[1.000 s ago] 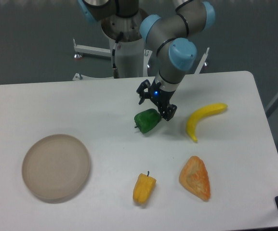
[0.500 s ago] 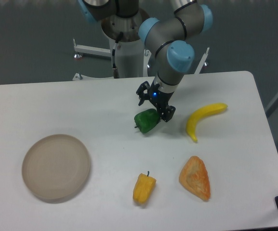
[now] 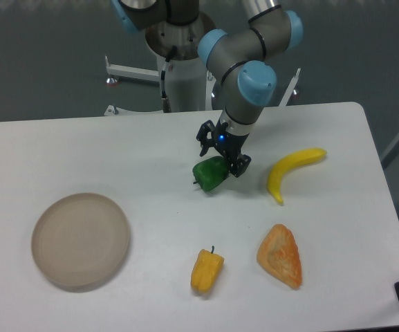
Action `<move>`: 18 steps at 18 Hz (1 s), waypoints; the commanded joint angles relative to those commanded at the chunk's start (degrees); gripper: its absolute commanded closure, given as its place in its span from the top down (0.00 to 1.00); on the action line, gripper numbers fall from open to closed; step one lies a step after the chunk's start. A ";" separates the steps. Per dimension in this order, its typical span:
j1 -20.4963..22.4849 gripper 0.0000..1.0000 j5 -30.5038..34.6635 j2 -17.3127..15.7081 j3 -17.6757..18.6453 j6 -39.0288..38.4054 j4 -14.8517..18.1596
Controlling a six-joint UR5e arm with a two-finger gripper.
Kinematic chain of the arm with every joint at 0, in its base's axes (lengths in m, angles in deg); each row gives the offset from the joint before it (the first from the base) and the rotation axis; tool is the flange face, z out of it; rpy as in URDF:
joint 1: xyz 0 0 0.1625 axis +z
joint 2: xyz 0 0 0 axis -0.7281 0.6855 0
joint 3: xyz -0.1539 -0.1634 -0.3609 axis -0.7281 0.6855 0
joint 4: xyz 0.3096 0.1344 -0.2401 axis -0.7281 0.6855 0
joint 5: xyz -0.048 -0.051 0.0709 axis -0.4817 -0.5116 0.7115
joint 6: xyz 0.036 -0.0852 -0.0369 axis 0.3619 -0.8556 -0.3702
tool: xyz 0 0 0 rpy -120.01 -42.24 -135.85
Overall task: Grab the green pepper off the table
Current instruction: 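Lift the held green pepper up off the table toward the banana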
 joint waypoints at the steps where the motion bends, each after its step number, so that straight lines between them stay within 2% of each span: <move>1: 0.09 0.36 0.00 -0.09 -0.09 0.00 0.09; 3: 0.35 0.29 0.00 -0.17 -0.61 0.00 0.09; 6: 0.44 0.28 0.17 -0.18 -2.89 0.00 0.26; 9: 0.44 0.28 1.49 0.52 -7.02 -0.09 0.61; 11: 0.35 0.28 3.77 1.92 -10.79 -0.09 0.79; 15: 0.00 0.28 8.78 7.11 -20.10 0.00 1.49; 18: 0.00 0.28 9.93 10.97 -26.78 0.00 4.47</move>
